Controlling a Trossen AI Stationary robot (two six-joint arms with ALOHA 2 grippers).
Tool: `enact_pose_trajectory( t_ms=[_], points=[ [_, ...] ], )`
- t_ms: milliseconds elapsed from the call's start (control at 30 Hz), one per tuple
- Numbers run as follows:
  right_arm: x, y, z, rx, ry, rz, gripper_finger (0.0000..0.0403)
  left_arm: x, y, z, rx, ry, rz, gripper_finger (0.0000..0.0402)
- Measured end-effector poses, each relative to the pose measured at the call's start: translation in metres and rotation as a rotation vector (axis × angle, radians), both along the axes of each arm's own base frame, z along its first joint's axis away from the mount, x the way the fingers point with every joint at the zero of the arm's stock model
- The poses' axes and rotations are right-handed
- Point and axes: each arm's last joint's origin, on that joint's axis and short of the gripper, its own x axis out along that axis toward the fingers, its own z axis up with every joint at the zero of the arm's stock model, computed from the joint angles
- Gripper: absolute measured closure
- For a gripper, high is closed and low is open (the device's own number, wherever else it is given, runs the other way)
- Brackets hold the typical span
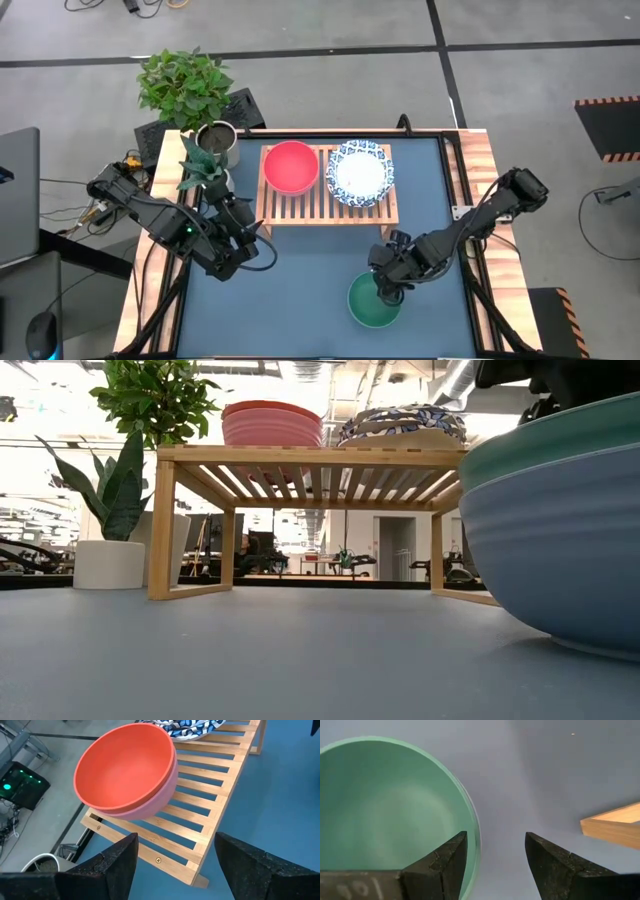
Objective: Place and stack bowls onto a shelf
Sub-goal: Stack the green bowl on top of the red bowl on the shelf
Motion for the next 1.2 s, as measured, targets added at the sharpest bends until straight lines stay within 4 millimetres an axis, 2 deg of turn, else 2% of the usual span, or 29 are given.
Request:
enact_pose_trajectory(
  t_ms=[333,467,700,1000,1200],
  points=[
    [-0.001,0.002,0.0,-0.018,-0.014,0.015,0.0179,0.0,0.0,0.0,-0.003,-0.003,0.003,0.0151],
    [0.0,0.003,-0.011,0.001,-0.047,0.025,0.0179,0.0,0.0,0.0,-0.003,-0.002,0.003,0.0151],
    [0.0,0.002,-0.014,0.006,-0.046,0.024,0.0181,0.0,0.0,0.0,0.0,0.0,0.001,0.0151],
    [0.001,0.0,-0.014,-0.001,-0.044,0.033,0.0215,0.0,0.0,0.0,-0.003,-0.004,0.004,0.0151],
    [-0.001,-0.001,-0.022,0.011,-0.037,0.032,0.0228,0.0,0.0,0.0,-0.003,-0.004,0.004,0.0151]
  ],
)
